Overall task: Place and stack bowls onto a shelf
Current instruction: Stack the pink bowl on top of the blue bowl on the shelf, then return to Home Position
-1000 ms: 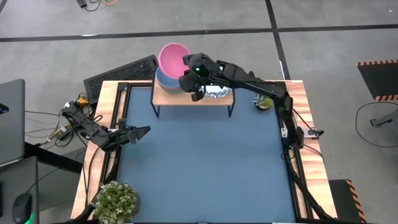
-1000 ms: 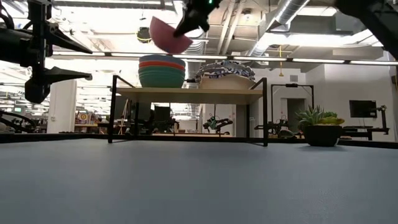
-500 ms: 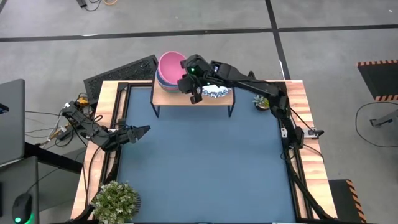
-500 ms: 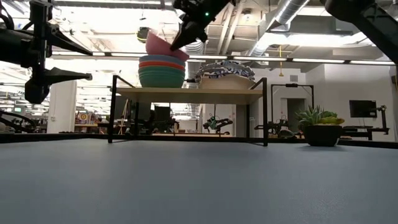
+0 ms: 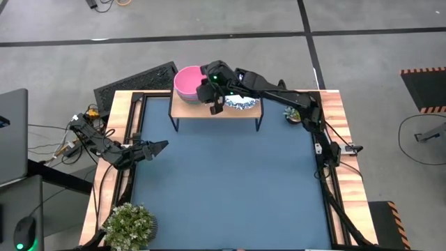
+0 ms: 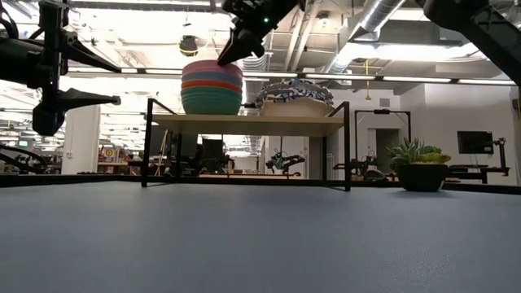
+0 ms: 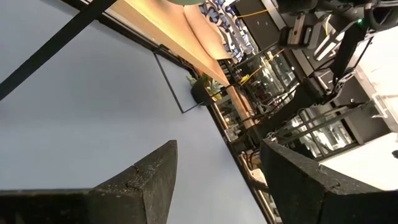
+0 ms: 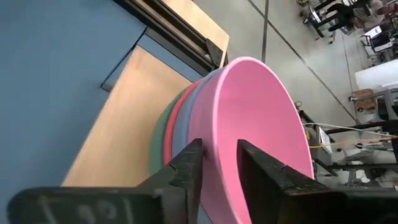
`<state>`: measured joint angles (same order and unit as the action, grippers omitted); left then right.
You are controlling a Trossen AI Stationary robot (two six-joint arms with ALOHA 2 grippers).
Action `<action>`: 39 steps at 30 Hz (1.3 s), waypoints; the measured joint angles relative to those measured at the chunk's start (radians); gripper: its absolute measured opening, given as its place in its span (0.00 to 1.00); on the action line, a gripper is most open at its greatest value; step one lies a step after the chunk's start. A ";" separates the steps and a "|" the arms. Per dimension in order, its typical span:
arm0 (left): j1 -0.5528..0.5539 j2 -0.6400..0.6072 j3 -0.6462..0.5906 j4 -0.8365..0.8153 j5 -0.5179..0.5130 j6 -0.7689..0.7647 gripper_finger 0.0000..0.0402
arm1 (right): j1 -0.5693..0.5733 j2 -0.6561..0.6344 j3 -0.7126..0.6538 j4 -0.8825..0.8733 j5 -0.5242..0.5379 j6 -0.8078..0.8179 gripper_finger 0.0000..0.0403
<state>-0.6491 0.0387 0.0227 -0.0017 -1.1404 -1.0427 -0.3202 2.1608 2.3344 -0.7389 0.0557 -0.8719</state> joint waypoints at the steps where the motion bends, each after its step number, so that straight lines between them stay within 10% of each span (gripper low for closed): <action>1: 0.000 0.000 0.000 0.000 0.000 0.001 0.53 | 0.001 -0.003 0.000 -0.001 0.015 -0.001 0.33; 16: 0.000 -0.001 0.000 0.107 -0.077 0.069 0.53 | 0.142 -0.337 0.023 -0.078 0.127 0.211 0.42; 30: 0.000 0.000 0.000 0.120 -0.080 0.202 0.53 | 0.430 -0.903 0.009 -0.755 0.098 0.914 0.41; 39: 0.000 0.000 0.000 0.019 -0.055 0.153 0.53 | 0.632 -1.199 -0.446 -0.567 0.306 0.988 0.41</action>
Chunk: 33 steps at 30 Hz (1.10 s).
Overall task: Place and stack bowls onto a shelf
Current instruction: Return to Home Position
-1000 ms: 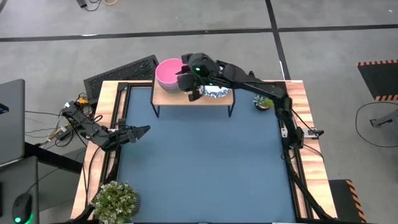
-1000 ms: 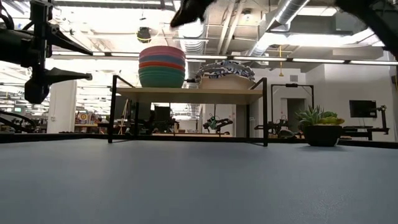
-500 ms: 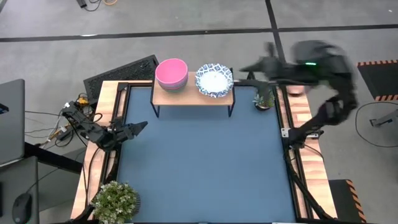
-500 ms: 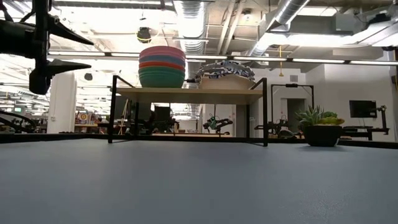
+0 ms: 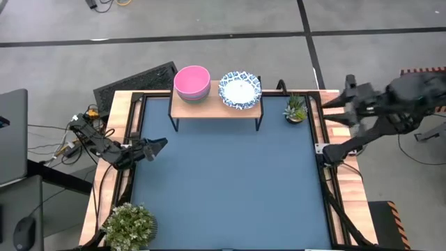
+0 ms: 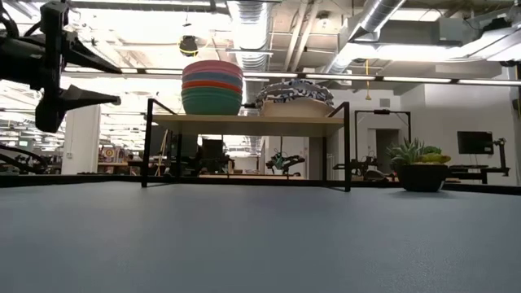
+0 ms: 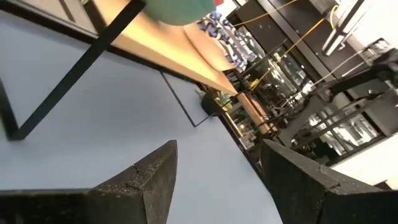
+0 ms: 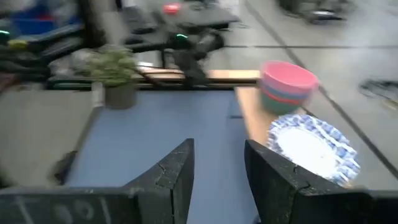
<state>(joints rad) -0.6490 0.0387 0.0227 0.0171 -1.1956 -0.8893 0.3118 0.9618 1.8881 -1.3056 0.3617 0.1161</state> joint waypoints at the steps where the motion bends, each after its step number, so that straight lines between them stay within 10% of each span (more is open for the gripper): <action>1: 0.000 0.000 0.000 0.008 -0.001 0.016 0.53 | 0.008 -0.043 -0.095 0.064 0.031 0.010 0.41; 16: 0.001 -0.037 0.002 0.547 0.253 0.747 0.53 | -0.001 -0.642 -1.286 1.238 0.057 -0.010 0.41; 33: 0.005 -0.037 -0.012 0.221 0.941 0.481 0.53 | -0.015 -0.898 -1.840 1.633 -0.102 0.085 0.41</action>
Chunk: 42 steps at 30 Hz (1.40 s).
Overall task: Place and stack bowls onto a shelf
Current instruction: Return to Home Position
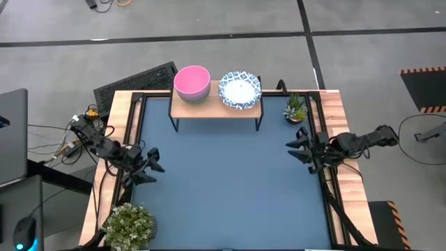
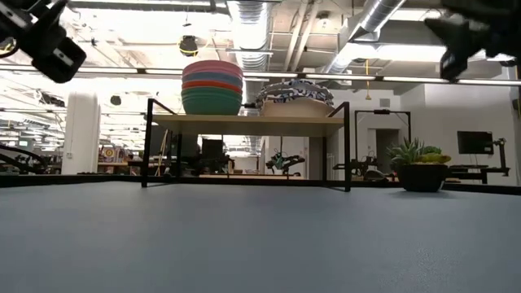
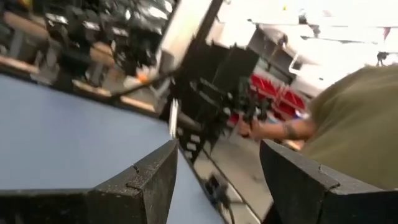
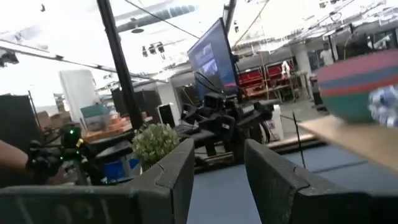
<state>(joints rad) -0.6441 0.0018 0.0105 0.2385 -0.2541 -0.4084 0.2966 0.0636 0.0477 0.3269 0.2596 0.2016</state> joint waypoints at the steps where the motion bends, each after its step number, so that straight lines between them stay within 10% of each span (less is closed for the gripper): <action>1: 0.000 0.000 0.000 -0.020 0.013 -0.010 0.53 | 0.000 0.001 -0.028 0.029 0.000 0.011 0.41; 20: 0.130 0.003 -0.002 -0.183 0.435 0.054 0.53 | -0.011 0.014 -0.039 -0.259 0.026 0.036 0.41; 37: 0.347 0.004 -0.003 -0.162 0.549 0.201 0.53 | -0.011 0.022 -0.040 -0.264 0.026 0.034 0.41; 42: 0.382 0.004 -0.003 -0.178 0.428 0.235 0.53 | -0.011 0.022 -0.040 -0.266 0.026 0.034 0.41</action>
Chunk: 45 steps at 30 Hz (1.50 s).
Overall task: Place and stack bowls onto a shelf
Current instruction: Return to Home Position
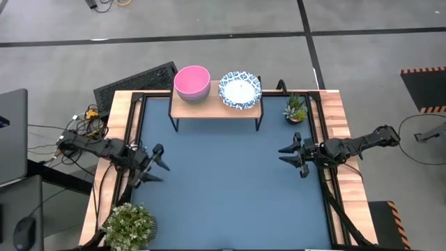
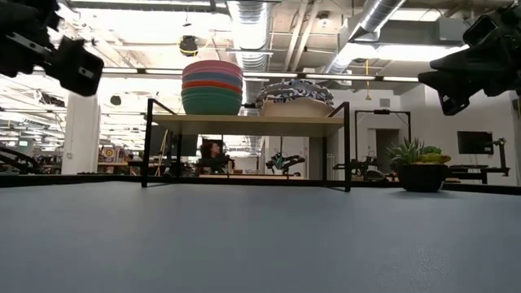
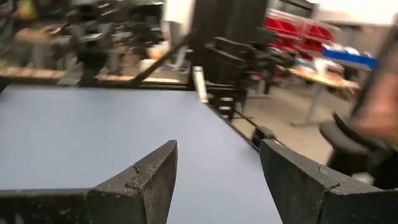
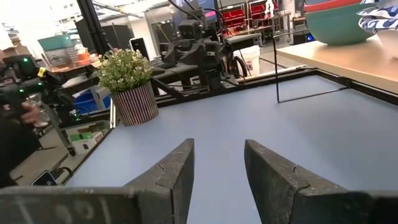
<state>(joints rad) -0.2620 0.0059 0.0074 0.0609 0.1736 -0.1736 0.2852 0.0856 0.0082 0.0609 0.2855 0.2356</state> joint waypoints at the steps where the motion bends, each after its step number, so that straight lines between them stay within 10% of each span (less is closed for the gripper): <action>1: 0.000 0.000 0.000 -0.004 -0.028 -0.031 0.53 | 0.000 0.000 0.000 -0.001 0.000 0.000 0.41; 12: 0.000 0.000 0.000 -0.028 -0.206 -0.184 0.53 | 0.000 0.000 0.000 -0.001 0.000 0.000 0.41; 45: -0.001 0.000 -0.001 -0.026 -0.207 -0.186 0.53 | 0.000 0.000 -0.001 -0.001 0.001 0.001 0.41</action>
<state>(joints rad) -0.2626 0.0063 0.0067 0.0345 -0.0334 -0.3595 0.2852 0.0856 0.0074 0.0601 0.2863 0.2367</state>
